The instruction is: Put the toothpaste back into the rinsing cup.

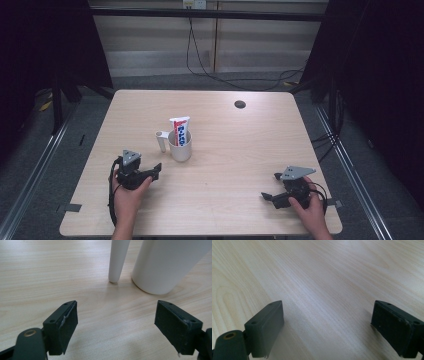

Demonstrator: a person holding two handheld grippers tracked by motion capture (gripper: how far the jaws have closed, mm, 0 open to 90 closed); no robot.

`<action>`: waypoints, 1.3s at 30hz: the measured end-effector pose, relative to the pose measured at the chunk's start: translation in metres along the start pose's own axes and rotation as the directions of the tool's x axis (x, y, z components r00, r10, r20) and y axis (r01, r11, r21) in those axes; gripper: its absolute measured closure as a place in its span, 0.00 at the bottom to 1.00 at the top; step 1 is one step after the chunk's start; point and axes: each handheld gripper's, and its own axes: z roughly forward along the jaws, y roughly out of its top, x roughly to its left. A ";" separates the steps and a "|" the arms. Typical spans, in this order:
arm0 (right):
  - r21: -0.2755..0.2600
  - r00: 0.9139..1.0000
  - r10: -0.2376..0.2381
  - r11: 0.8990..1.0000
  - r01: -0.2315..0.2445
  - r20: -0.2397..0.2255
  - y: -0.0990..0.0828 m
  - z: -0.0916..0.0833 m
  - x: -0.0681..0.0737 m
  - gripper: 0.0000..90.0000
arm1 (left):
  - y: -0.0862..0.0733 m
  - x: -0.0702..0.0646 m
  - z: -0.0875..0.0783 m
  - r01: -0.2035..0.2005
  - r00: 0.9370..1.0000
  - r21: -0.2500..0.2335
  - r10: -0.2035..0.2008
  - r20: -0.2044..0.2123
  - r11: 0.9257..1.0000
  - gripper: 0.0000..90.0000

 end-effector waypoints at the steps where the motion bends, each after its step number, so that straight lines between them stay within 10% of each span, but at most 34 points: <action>1: 0.000 1.000 0.000 1.000 0.000 0.000 0.000 0.000 0.000 0.12 | -0.001 0.000 0.000 0.003 1.000 0.000 -0.003 0.000 1.000 0.21; 39: 0.000 1.000 0.001 1.000 -0.001 0.000 0.000 0.000 0.000 0.12 | -0.012 -0.004 0.009 -0.077 0.997 0.089 0.078 -0.011 0.993 0.21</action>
